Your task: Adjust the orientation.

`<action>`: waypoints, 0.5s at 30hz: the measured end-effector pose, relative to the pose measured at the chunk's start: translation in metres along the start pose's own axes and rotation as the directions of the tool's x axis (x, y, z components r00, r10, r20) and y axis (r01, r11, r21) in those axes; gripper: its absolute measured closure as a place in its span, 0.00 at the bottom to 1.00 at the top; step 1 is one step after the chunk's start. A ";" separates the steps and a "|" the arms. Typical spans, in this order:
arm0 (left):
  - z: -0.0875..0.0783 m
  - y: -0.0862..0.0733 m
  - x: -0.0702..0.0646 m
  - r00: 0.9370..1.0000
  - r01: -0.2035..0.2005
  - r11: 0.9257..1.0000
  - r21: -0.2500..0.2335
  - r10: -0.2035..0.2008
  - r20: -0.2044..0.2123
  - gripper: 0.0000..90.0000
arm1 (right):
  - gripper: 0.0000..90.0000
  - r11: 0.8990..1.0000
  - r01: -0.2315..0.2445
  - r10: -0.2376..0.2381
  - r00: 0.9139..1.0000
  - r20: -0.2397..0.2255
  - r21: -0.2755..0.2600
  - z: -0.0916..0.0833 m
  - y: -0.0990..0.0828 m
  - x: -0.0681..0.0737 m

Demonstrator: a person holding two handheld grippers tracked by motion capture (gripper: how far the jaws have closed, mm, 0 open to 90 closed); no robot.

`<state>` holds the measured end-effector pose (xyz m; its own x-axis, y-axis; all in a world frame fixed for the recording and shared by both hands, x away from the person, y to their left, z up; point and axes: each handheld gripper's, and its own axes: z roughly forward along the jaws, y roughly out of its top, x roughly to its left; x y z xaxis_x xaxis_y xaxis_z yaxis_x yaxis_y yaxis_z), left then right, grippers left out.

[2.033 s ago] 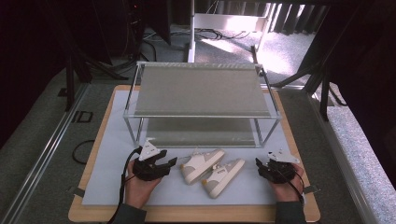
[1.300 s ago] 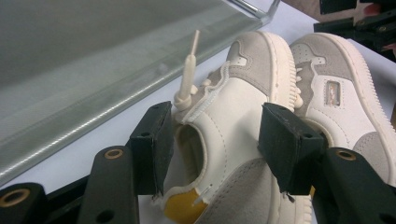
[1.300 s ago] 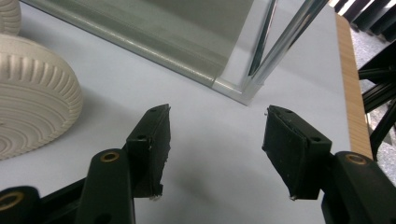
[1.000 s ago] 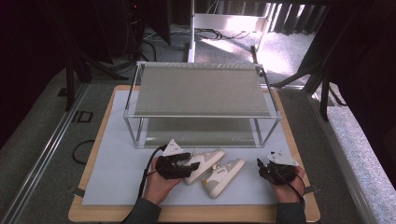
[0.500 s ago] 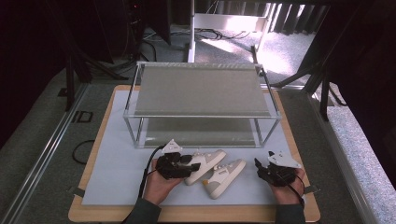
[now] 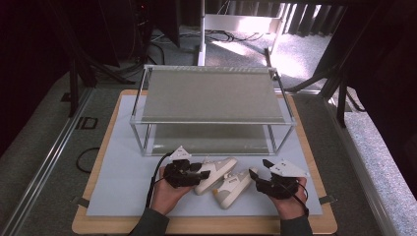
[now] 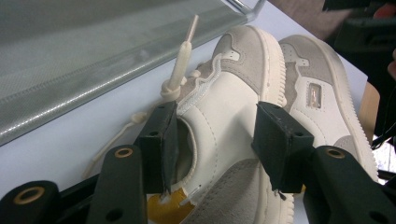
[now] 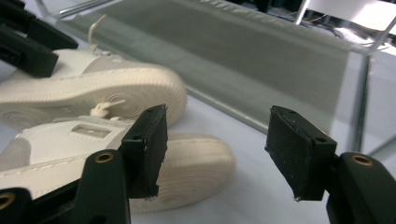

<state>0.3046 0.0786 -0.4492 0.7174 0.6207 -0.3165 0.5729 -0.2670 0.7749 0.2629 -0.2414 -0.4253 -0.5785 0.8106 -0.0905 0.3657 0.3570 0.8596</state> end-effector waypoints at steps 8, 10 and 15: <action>0.000 -0.001 0.001 0.999 0.024 1.000 0.002 -0.024 0.024 0.54 | 0.44 1.000 -0.008 0.008 1.000 -0.020 0.003 0.000 -0.004 0.000; 0.001 -0.002 0.001 0.999 0.031 1.000 -0.002 -0.031 0.035 0.54 | 0.45 1.000 -0.009 0.009 1.000 -0.024 0.002 -0.001 -0.005 0.000; 0.001 -0.002 0.004 0.998 0.045 0.999 0.000 -0.045 0.046 0.54 | 0.47 1.000 -0.006 0.006 1.000 -0.028 0.005 -0.004 -0.006 0.000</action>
<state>0.3068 0.0812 -0.4524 0.7086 0.5973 -0.3757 0.6046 -0.2393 0.7597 0.2580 -0.2457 -0.4286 -0.5963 0.7996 -0.0716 0.3724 0.3545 0.8577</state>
